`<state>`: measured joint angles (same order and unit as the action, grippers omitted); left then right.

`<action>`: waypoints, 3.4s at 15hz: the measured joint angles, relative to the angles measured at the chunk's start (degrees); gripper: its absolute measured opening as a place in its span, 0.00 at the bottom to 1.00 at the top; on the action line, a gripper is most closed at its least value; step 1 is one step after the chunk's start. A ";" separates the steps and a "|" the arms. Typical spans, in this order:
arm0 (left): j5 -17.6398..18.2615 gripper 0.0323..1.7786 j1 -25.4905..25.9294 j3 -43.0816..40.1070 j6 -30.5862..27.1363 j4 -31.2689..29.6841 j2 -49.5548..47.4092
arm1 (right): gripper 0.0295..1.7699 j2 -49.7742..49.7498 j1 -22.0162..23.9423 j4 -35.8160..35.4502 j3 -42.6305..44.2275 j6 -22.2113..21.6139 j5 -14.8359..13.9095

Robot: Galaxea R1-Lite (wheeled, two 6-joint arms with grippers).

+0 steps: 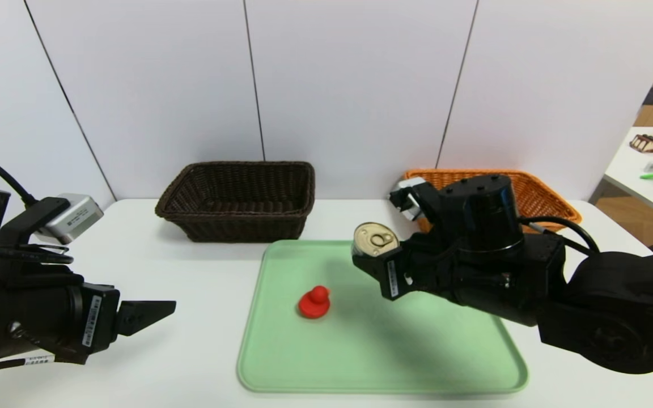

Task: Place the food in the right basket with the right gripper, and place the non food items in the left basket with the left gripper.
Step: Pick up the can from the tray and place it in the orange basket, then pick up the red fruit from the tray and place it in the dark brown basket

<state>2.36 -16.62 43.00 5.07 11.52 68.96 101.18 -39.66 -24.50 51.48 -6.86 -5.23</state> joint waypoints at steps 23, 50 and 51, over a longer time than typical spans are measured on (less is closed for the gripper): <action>0.24 0.95 -0.35 0.06 -0.11 -0.06 -0.09 | 0.54 9.79 33.73 10.09 20.68 1.94 4.11; -2.36 0.95 -0.44 3.45 0.07 0.38 -0.09 | 0.91 1.10 34.39 16.57 17.62 3.82 4.22; -2.85 0.95 -0.41 4.22 0.02 0.49 0.02 | 0.92 -1.77 34.32 19.33 17.09 4.39 4.13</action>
<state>-0.49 -17.03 47.21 5.10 12.01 68.99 99.41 -5.34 -5.17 68.57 -2.47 -1.10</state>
